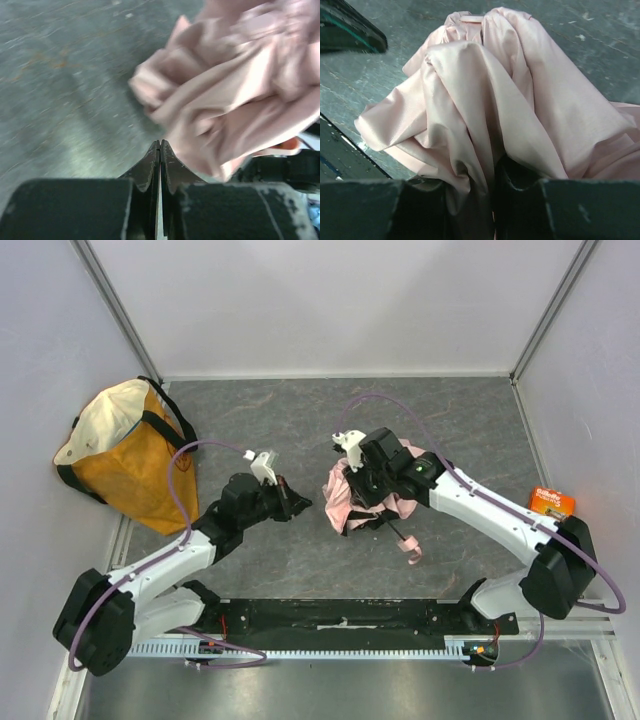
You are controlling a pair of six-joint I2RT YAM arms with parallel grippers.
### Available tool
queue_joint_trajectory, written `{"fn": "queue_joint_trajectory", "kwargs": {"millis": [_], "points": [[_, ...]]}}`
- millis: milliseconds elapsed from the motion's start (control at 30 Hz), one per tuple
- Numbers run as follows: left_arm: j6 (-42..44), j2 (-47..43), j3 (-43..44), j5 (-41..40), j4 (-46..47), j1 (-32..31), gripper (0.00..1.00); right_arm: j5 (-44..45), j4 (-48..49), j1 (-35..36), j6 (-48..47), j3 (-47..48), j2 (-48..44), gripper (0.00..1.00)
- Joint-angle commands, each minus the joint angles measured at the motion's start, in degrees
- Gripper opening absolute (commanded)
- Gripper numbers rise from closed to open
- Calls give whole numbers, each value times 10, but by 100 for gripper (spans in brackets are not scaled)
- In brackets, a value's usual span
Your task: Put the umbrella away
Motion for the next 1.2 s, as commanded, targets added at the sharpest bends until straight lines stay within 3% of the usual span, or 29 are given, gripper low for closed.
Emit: {"fn": "queue_joint_trajectory", "kwargs": {"millis": [0,67,133,200,267,400,567,733,767,867,933,1000,1067,1167], "points": [[57,-29,-9,-12,-89,15,9,31,-16,-10,-26,45,-43,0],[48,-53,-12,20,-77,16,26,36,-18,-10,-30,48,-49,0],[18,-81,-33,86,-15,16,49,32,-18,-10,-30,53,-51,0],[-44,-91,-54,160,67,14,65,28,-24,-10,-27,62,-49,0],[-77,-98,-62,176,99,3,72,33,-26,-10,-25,70,-46,0],[-55,-113,-49,117,80,-46,76,24,-26,-10,-15,83,-46,0],[-48,-48,16,95,47,-55,66,10,-26,-10,2,95,-48,0],[-54,33,54,93,72,-71,62,-4,-24,-10,10,101,-53,0],[-58,43,57,89,73,-73,57,-5,-22,-10,12,101,-56,0],[-59,57,59,63,42,-73,27,-3,-8,-10,19,98,-70,0],[-52,48,40,72,43,-73,10,12,-1,-11,27,99,-79,0],[-54,13,-3,84,62,-73,2,38,1,-18,31,102,-86,0],[-58,-45,-41,81,61,-73,2,50,6,-31,34,102,-92,0],[-49,-128,-73,33,-22,-71,2,37,20,-43,35,98,-109,0]]}}
